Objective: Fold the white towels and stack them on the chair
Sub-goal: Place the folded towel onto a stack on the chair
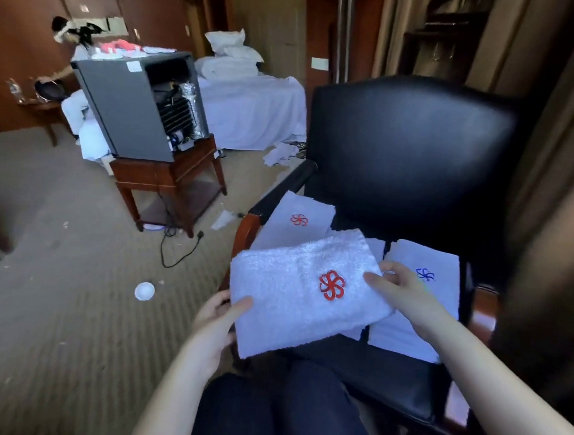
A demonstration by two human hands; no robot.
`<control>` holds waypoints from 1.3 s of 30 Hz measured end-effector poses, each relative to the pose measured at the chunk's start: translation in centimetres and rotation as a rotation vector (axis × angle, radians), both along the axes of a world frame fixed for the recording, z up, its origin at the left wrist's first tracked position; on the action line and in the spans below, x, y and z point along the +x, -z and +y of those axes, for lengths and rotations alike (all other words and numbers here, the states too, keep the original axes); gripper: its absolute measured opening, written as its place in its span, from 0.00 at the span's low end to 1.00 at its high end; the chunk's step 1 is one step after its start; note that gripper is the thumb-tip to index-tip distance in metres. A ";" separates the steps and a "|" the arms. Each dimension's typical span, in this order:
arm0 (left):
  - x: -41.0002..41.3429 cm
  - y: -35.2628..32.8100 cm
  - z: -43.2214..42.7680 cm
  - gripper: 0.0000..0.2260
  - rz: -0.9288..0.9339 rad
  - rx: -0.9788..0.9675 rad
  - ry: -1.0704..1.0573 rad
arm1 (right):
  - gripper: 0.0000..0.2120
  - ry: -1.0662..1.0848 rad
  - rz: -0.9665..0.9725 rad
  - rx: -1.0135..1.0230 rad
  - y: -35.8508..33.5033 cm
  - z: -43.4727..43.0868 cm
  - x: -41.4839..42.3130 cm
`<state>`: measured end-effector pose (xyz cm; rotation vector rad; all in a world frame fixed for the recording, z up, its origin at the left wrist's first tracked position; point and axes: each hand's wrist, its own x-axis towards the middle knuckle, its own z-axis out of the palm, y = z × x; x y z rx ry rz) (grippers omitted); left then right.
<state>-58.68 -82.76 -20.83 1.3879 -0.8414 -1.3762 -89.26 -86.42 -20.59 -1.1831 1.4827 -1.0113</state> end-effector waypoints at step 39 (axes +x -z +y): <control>-11.9 12.2 -15.4 0.16 -1.103 -0.234 0.172 | 0.15 -0.173 0.930 -0.055 9.7 -27.7 -7.8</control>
